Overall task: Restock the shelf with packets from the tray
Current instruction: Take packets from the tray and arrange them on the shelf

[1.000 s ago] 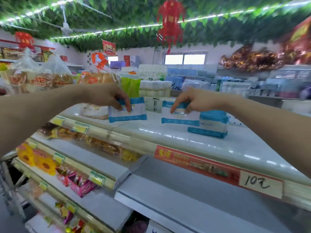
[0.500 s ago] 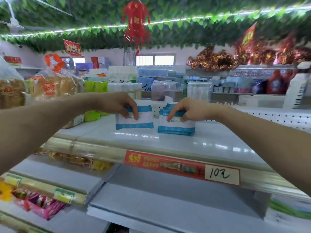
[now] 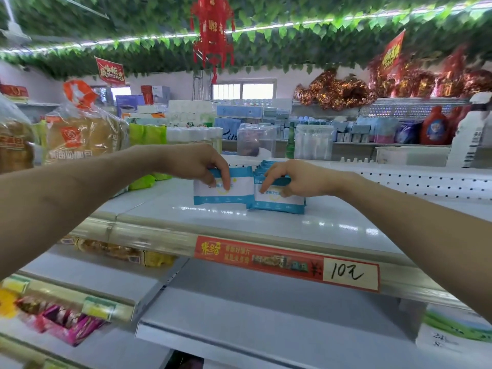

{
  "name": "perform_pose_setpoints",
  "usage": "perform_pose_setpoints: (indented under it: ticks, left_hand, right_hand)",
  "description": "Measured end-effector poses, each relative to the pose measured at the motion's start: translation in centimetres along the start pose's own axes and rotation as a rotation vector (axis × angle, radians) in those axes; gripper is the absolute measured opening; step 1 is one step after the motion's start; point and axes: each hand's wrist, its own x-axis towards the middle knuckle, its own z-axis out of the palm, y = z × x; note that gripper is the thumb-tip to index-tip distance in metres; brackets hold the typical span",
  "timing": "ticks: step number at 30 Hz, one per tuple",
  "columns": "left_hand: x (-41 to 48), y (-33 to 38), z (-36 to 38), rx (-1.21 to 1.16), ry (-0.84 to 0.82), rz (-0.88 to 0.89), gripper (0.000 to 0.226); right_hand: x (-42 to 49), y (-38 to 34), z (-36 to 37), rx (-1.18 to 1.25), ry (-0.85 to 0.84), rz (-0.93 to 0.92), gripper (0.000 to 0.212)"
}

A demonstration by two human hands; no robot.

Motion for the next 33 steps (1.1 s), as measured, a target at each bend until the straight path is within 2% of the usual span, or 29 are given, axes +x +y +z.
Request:
perform_pose_setpoints:
  ticks: [8, 11, 16, 22, 33]
  left_hand:
    - [1.4, 1.3, 0.4, -0.004, -0.035, 0.028, 0.030]
    - [2.3, 2.1, 0.5, 0.001, -0.048, 0.058, 0.027]
    - [4.1, 4.2, 1.2, -0.005, -0.077, 0.107, 0.026]
    - [6.7, 6.3, 3.7, -0.019, -0.108, 0.181, 0.028]
    - [8.2, 5.3, 5.6, 0.027, 0.004, 0.236, 0.028]
  right_hand:
    - [-0.1, 0.9, 0.3, -0.025, 0.032, -0.018, 0.045]
    - [-0.9, 1.1, -0.5, -0.006, 0.100, -0.014, 0.040]
    - [-2.9, 1.7, -2.1, -0.073, 0.188, 0.064, 0.032]
    - [-5.0, 3.0, -3.0, -0.155, 0.226, 0.125, 0.035]
    - [-7.2, 3.3, -4.0, -0.233, 0.267, 0.197, 0.037]
